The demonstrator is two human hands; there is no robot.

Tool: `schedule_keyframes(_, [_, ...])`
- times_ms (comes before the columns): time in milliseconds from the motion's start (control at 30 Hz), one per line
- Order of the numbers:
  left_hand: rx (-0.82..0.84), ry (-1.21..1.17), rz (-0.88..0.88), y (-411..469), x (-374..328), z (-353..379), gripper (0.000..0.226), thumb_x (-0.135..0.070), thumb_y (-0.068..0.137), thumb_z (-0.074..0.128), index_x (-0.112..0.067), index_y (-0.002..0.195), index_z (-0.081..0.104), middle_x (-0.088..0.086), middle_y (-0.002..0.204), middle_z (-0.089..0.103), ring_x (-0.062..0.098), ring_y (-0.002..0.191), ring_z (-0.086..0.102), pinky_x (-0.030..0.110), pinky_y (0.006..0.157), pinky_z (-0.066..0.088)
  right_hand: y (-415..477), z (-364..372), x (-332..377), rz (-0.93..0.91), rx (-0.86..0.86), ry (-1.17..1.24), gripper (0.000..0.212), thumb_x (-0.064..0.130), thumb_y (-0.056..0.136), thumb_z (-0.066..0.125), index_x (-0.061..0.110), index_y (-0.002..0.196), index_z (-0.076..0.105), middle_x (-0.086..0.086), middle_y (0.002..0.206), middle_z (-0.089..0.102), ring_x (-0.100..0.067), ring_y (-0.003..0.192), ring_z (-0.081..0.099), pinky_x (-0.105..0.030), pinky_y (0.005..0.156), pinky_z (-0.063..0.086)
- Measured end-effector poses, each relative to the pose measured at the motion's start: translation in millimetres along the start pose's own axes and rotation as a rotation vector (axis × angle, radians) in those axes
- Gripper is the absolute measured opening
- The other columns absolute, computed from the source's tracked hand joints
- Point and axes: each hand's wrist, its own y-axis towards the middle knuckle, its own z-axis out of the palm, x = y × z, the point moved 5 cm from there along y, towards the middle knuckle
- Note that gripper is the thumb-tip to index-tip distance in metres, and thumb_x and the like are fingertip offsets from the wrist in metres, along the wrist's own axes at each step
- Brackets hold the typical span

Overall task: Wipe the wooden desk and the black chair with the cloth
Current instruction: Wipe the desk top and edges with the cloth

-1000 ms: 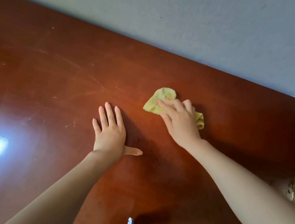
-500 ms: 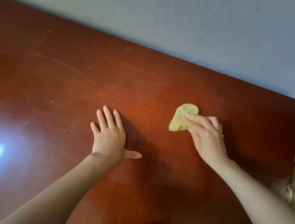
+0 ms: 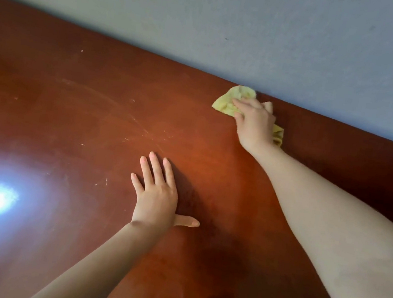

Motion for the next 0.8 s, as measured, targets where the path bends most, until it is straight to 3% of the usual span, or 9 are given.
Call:
schedule_keyframes(233, [-0.015, -0.004, 0.001, 1, 2, 0, 0.149, -0.094, 0.048, 0.036, 0.007, 0.143, -0.018, 0.034, 0.151, -0.014, 0.051, 0.140, -0.007, 0.059, 0.112, 0.014, -83, 8, 52, -0.445, 0.044, 0.049, 0.035, 0.010, 0.088, 0.061, 0.018, 0.121, 0.065, -0.002, 0.124, 0.063, -0.032, 0.092, 0.053, -0.044, 0.081, 0.045])
schedule_keyframes(333, [-0.010, -0.008, -0.006, 0, 1, 1, 0.149, -0.094, 0.048, 0.039, 0.006, 0.144, -0.017, 0.033, 0.151, -0.014, 0.049, 0.141, -0.007, 0.058, 0.112, 0.015, -128, 1, 41, -0.589, 0.065, 0.053, 0.033, 0.010, 0.083, 0.065, 0.016, 0.115, 0.069, 0.000, 0.116, 0.067, -0.028, 0.085, 0.058, -0.044, 0.075, 0.049])
schedule_keyframes(467, [-0.018, -0.017, -0.015, 0, 2, 1, 0.150, -0.094, 0.047, 0.040, 0.004, 0.144, -0.019, 0.032, 0.151, -0.015, 0.048, 0.141, -0.007, 0.057, 0.112, 0.015, -160, -14, 6, -0.733, 0.099, 0.019, 0.030, 0.016, 0.085, 0.060, 0.018, 0.112, 0.070, 0.004, 0.116, 0.067, -0.023, 0.092, 0.062, -0.042, 0.078, 0.051])
schedule_keyframes(600, [-0.024, -0.027, -0.012, 0, 1, 2, 0.150, -0.095, 0.046, 0.038, 0.004, 0.143, -0.020, 0.031, 0.151, -0.016, 0.048, 0.141, -0.008, 0.057, 0.112, 0.015, -136, -36, -37, -0.629, 0.031, -0.080, 0.029, 0.012, 0.085, 0.063, 0.017, 0.112, 0.070, 0.003, 0.117, 0.067, -0.028, 0.089, 0.062, -0.043, 0.075, 0.052])
schedule_keyframes(700, [-0.032, -0.024, -0.012, 0, 1, 2, 0.150, -0.095, 0.046, 0.036, 0.005, 0.142, -0.021, 0.032, 0.151, -0.015, 0.048, 0.141, -0.008, 0.057, 0.112, 0.015, -100, -49, -72, -0.376, -0.023, -0.095, 0.035, 0.004, 0.081, 0.069, 0.014, 0.115, 0.068, -0.004, 0.119, 0.066, -0.036, 0.087, 0.058, -0.048, 0.075, 0.050])
schedule_keyframes(800, [-0.020, -0.038, -0.007, 1, 0, 3, 0.151, -0.095, 0.045, 0.036, 0.006, 0.142, -0.022, 0.032, 0.151, -0.016, 0.049, 0.141, -0.009, 0.059, 0.112, 0.013, -65, -54, -94, -0.124, -0.081, -0.076, 0.033, 0.006, 0.089, 0.061, 0.013, 0.121, 0.064, -0.009, 0.125, 0.062, -0.039, 0.091, 0.050, -0.048, 0.081, 0.045])
